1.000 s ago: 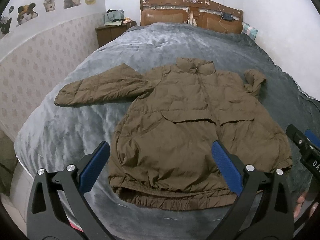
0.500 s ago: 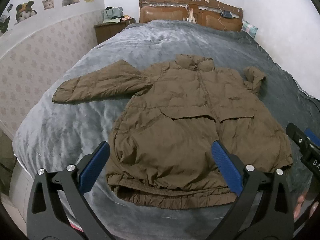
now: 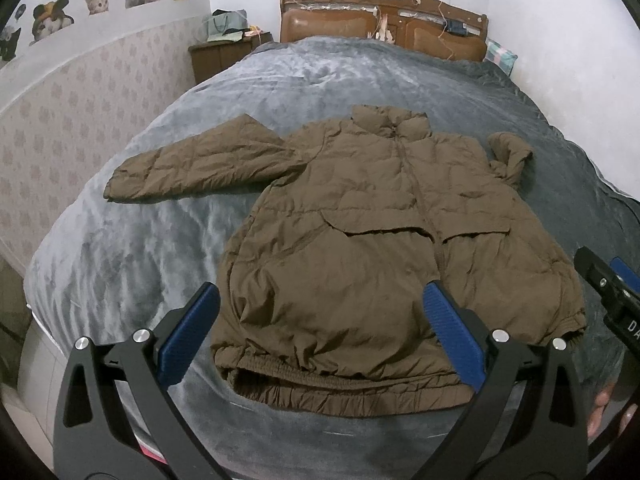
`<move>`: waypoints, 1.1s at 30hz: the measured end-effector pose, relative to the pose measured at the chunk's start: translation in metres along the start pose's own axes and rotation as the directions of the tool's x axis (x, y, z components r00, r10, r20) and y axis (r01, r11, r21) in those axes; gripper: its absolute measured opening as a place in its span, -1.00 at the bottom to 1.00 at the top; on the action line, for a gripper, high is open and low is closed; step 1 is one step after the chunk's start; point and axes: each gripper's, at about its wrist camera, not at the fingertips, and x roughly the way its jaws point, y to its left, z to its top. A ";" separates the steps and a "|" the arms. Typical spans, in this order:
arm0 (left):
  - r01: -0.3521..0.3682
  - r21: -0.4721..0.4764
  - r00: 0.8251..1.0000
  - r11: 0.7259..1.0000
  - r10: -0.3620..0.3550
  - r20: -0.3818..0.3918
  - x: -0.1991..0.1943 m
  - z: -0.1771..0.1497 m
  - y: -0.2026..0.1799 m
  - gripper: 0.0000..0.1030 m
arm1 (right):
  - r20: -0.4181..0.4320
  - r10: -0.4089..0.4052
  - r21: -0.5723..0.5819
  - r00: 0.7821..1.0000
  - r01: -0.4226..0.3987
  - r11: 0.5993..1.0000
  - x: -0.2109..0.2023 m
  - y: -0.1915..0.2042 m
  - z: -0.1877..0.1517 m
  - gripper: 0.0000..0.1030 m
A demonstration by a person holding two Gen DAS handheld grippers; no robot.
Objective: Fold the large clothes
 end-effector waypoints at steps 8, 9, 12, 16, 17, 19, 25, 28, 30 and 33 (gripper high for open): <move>-0.001 -0.006 1.000 1.000 0.000 -0.005 0.002 -0.002 0.002 0.94 | -0.003 0.001 -0.001 1.000 -0.001 1.000 0.001 -0.001 0.000 0.97; -0.001 -0.007 1.000 1.000 0.000 -0.006 0.003 -0.002 0.002 0.94 | -0.003 -0.001 -0.002 1.000 0.001 1.000 0.001 0.000 0.000 0.97; 0.000 -0.010 1.000 1.000 0.000 -0.009 0.003 -0.002 0.003 0.94 | -0.003 0.000 0.000 1.000 0.000 1.000 0.001 -0.001 0.001 0.97; -0.001 -0.016 1.000 1.000 0.001 -0.009 0.004 -0.002 0.005 0.94 | -0.004 -0.002 -0.002 1.000 0.002 1.000 0.001 -0.001 0.001 0.97; -0.001 -0.017 1.000 1.000 0.001 -0.008 0.005 -0.002 0.006 0.94 | -0.004 0.000 -0.002 1.000 0.000 1.000 0.001 -0.001 0.001 0.97; -0.002 -0.019 1.000 1.000 0.002 -0.009 0.006 -0.003 0.007 0.94 | -0.005 0.000 -0.001 1.000 0.000 1.000 0.001 -0.001 0.001 0.97; 0.000 -0.021 1.000 1.000 0.000 -0.012 0.007 -0.003 0.008 0.94 | -0.007 -0.001 -0.003 1.000 0.001 1.000 0.000 -0.001 0.000 0.97; 0.000 -0.021 1.000 1.000 0.000 -0.012 0.007 -0.003 0.008 0.94 | -0.007 -0.002 -0.003 1.000 0.002 1.000 0.001 -0.001 0.001 0.97; 0.000 -0.023 1.000 1.000 0.000 -0.013 0.007 -0.003 0.008 0.94 | -0.007 -0.001 -0.002 1.000 0.001 1.000 0.001 -0.001 0.001 0.97; 0.001 -0.024 1.000 1.000 -0.001 -0.018 0.007 -0.003 0.008 0.94 | -0.010 -0.002 -0.006 1.000 0.002 1.000 0.000 -0.001 -0.001 0.97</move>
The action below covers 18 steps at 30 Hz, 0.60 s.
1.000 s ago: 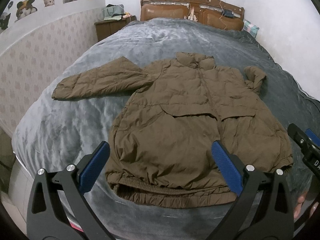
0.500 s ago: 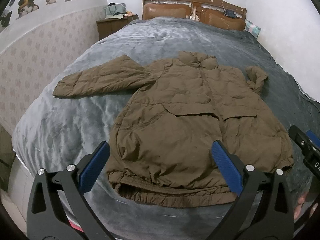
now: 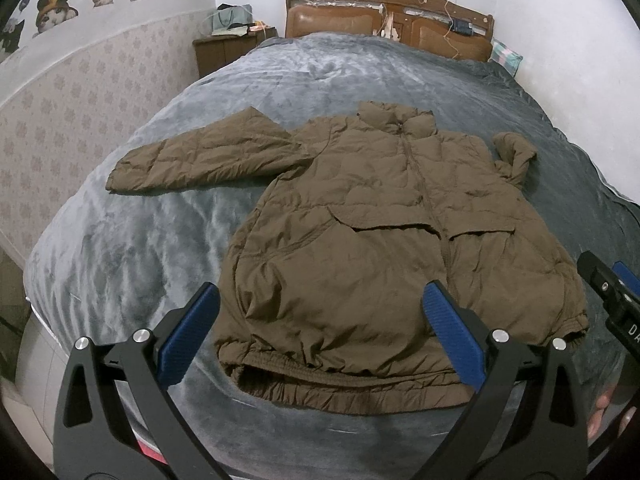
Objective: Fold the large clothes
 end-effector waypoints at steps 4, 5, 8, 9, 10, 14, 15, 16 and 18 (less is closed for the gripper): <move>-0.001 0.001 1.000 1.000 0.001 -0.001 0.001 0.000 0.002 0.94 | -0.004 0.000 -0.002 1.000 0.000 1.000 0.002 -0.001 -0.007 0.97; -0.002 0.001 1.000 1.000 0.002 -0.001 0.001 0.000 0.002 0.94 | -0.005 0.000 -0.003 1.000 0.000 1.000 0.003 0.000 -0.008 0.97; 0.000 0.000 1.000 1.000 0.000 -0.003 0.002 0.000 0.002 0.94 | -0.005 -0.001 -0.005 1.000 0.001 1.000 0.003 0.000 -0.010 0.97; 0.000 -0.001 1.000 1.000 0.000 -0.002 0.002 0.000 0.002 0.94 | -0.005 -0.002 -0.004 1.000 0.002 1.000 0.003 0.000 -0.008 0.97; -0.002 0.000 1.000 1.000 0.002 0.000 0.002 0.000 0.002 0.94 | -0.006 -0.002 -0.005 1.000 0.002 1.000 0.005 0.000 -0.009 0.97; -0.002 0.000 1.000 1.000 0.002 -0.005 0.005 -0.001 0.003 0.94 | -0.009 -0.002 -0.006 1.000 0.002 1.000 0.004 0.000 -0.010 0.97; -0.002 0.000 1.000 1.000 0.002 -0.006 0.006 0.000 0.004 0.94 | -0.009 -0.003 -0.007 1.000 0.003 1.000 0.006 0.001 -0.009 0.97; -0.003 0.000 1.000 1.000 0.003 -0.007 0.006 -0.001 0.004 0.94 | -0.009 -0.003 -0.007 1.000 0.003 1.000 0.006 0.001 -0.010 0.97; -0.003 0.001 1.000 1.000 0.003 -0.007 0.006 0.000 0.004 0.94 | -0.010 -0.003 -0.006 1.000 0.003 1.000 0.005 0.000 -0.011 0.97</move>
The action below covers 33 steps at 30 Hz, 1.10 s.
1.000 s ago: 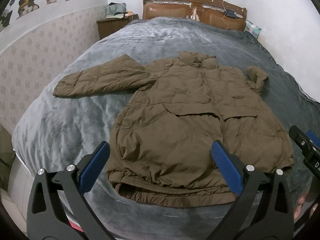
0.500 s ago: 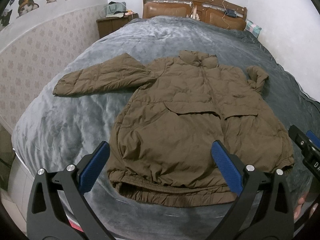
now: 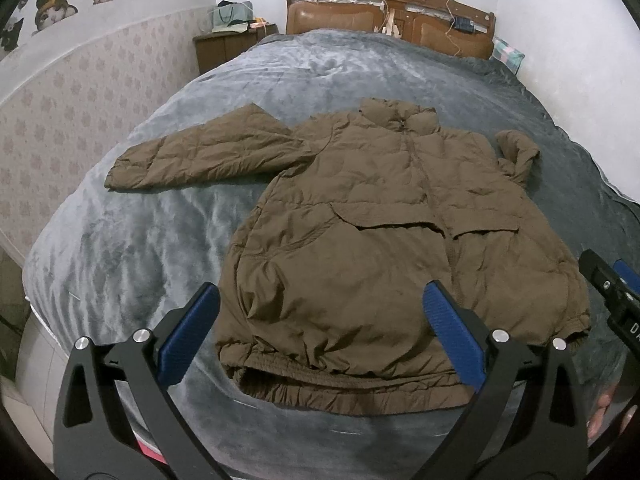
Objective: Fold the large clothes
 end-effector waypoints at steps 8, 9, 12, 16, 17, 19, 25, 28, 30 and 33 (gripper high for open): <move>-0.001 -0.001 1.000 1.000 0.001 -0.003 0.001 0.002 0.000 0.94 | -0.005 -0.002 -0.003 1.000 0.002 1.000 0.002 0.001 0.000 0.97; -0.001 -0.001 1.000 1.000 0.001 -0.005 0.002 0.002 0.000 0.94 | -0.006 -0.002 -0.003 1.000 0.002 1.000 0.001 0.001 -0.002 0.97; 0.000 -0.003 1.000 1.000 0.000 -0.008 0.003 0.004 0.001 0.94 | -0.006 -0.002 -0.003 1.000 0.002 1.000 0.002 0.001 0.001 0.97; -0.002 -0.004 1.000 1.000 0.002 -0.008 0.004 0.005 0.002 0.94 | -0.008 -0.003 -0.003 1.000 0.003 1.000 0.001 0.001 -0.001 0.97; -0.002 -0.005 1.000 1.000 0.002 -0.009 0.005 0.005 0.002 0.94 | -0.010 -0.003 -0.004 1.000 0.003 1.000 0.002 0.001 0.000 0.97; -0.004 -0.005 1.000 1.000 0.004 -0.012 0.007 0.004 0.003 0.94 | -0.013 -0.003 -0.004 1.000 0.003 1.000 0.004 0.002 0.001 0.97; -0.004 -0.005 1.000 1.000 0.004 -0.019 0.010 0.005 0.004 0.94 | -0.018 -0.005 -0.004 1.000 0.005 1.000 0.006 -0.001 -0.003 0.97; -0.004 -0.007 1.000 1.000 0.004 -0.020 0.010 0.007 0.005 0.94 | -0.019 -0.010 -0.004 1.000 0.010 1.000 0.008 0.000 -0.001 0.97; -0.005 -0.007 1.000 1.000 0.005 -0.019 0.011 0.007 0.005 0.94 | -0.023 -0.012 -0.003 1.000 0.012 1.000 0.009 -0.002 -0.002 0.97; -0.008 -0.007 1.000 1.000 0.008 -0.020 0.012 0.007 0.005 0.94 | -0.031 -0.019 -0.006 0.999 0.019 1.000 0.012 -0.002 0.002 0.97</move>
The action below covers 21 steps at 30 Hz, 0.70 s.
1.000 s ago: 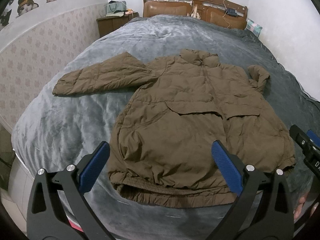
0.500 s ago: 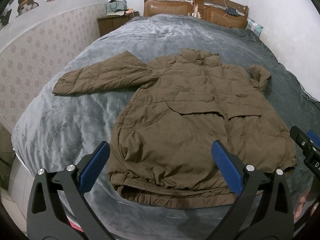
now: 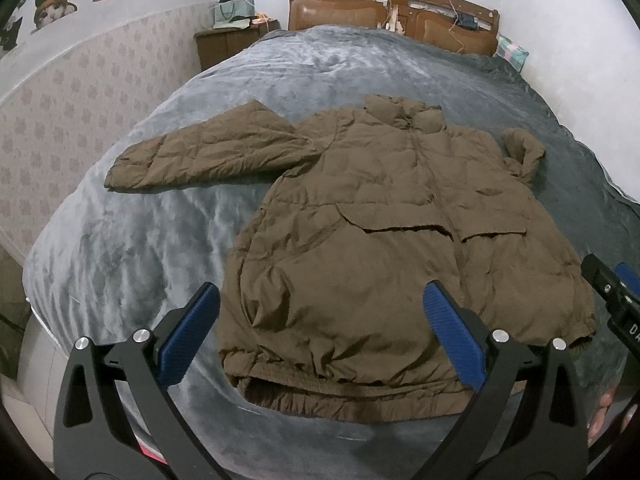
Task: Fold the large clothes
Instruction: 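Move the left gripper to the outstretched jacket sleeve and close on it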
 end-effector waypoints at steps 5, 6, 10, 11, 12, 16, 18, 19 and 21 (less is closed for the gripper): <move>0.000 -0.007 1.000 1.000 0.000 -0.007 0.005 0.006 0.003 0.94 | -0.021 -0.004 -0.005 1.000 0.004 1.000 0.006 0.005 0.013 0.97; -0.001 -0.008 1.000 1.000 0.001 -0.009 0.006 0.007 0.004 0.94 | -0.024 -0.005 -0.007 1.000 0.005 1.000 0.007 0.006 0.015 0.97; -0.005 -0.018 1.000 1.000 0.005 -0.018 0.013 0.013 0.009 0.94 | -0.036 -0.009 -0.016 0.999 0.008 1.000 0.015 0.008 0.023 0.97; -0.006 -0.022 1.000 1.000 0.006 -0.023 0.016 0.015 0.011 0.94 | -0.038 -0.011 -0.017 0.999 0.011 1.000 0.017 0.012 0.025 0.97; -0.010 -0.024 1.000 1.000 0.009 -0.025 0.018 0.018 0.013 0.94 | -0.040 -0.011 -0.018 0.999 0.011 1.000 0.020 0.013 0.027 0.97; -0.022 -0.022 1.000 1.000 0.022 -0.018 0.028 0.025 0.020 0.94 | -0.029 -0.010 -0.035 1.000 0.009 0.999 0.030 0.019 0.038 0.97; -0.022 -0.045 0.999 0.999 0.020 -0.035 0.038 0.029 0.031 0.94 | -0.008 -0.011 -0.046 1.000 0.011 0.999 0.038 0.023 0.044 0.97; -0.022 -0.060 0.999 0.998 0.019 -0.048 0.044 0.031 0.036 0.94 | -0.001 -0.005 -0.047 1.000 0.005 0.999 0.042 0.025 0.048 0.97; -0.022 -0.105 0.997 0.994 0.014 -0.080 0.060 0.036 0.053 0.94 | 0.010 0.016 -0.051 1.000 -0.016 0.999 0.050 0.028 0.055 0.97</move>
